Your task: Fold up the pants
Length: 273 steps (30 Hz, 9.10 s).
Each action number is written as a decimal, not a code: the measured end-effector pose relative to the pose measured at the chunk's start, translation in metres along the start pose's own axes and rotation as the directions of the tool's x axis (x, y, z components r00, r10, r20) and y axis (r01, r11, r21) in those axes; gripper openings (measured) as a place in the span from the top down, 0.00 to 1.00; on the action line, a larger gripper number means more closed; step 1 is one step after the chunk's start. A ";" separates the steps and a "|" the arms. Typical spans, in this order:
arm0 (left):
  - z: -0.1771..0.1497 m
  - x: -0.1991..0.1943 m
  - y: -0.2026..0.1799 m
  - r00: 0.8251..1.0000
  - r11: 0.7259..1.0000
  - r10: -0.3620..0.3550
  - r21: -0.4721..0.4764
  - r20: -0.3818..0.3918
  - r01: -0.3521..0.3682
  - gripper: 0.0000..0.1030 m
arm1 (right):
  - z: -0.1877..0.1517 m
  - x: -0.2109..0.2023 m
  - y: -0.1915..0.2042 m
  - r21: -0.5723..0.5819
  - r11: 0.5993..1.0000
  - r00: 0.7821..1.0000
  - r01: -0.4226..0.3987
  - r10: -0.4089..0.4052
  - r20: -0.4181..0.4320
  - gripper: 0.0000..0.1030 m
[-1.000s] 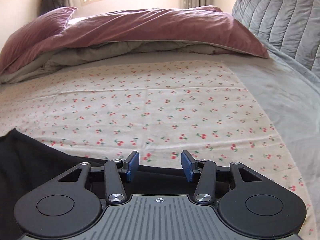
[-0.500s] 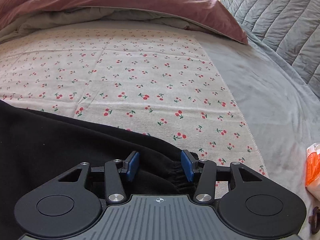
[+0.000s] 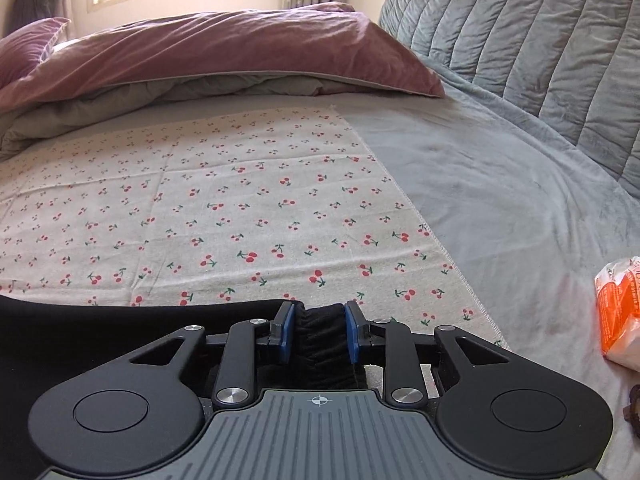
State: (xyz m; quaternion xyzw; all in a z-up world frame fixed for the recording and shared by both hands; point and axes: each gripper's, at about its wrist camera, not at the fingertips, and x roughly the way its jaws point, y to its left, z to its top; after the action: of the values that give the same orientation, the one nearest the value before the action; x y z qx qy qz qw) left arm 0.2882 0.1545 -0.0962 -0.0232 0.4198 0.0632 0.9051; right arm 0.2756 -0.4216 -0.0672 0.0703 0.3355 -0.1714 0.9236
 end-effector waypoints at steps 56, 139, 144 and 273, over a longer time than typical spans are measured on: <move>-0.051 -0.027 0.131 0.985 0.722 -0.137 -0.671 0.101 0.169 0.51 | -0.101 -0.090 0.328 -0.466 0.545 0.705 -0.697 0.640 -0.305 0.41; -0.047 -0.035 -0.097 0.990 0.973 -0.112 0.212 0.091 0.090 0.18 | -0.083 -0.080 0.181 -0.286 0.665 0.723 -0.690 0.653 -0.227 0.32; -0.051 -0.011 -0.083 0.992 0.986 -0.130 0.106 -0.001 0.129 0.12 | -0.092 -0.074 0.220 -0.330 0.623 0.705 -0.709 0.620 -0.344 0.27; -0.063 -0.028 -0.150 0.762 0.735 -0.645 -0.324 -0.064 0.595 0.13 | -0.170 -0.144 0.235 -0.703 0.651 0.856 -0.286 0.504 0.118 0.44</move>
State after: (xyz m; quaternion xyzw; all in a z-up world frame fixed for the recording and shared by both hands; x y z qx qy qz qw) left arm 0.2430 -0.0026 -0.1172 -0.2973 0.4508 -0.1856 0.8210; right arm 0.1570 -0.1227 -0.1010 -0.2170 0.2042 0.1585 0.9413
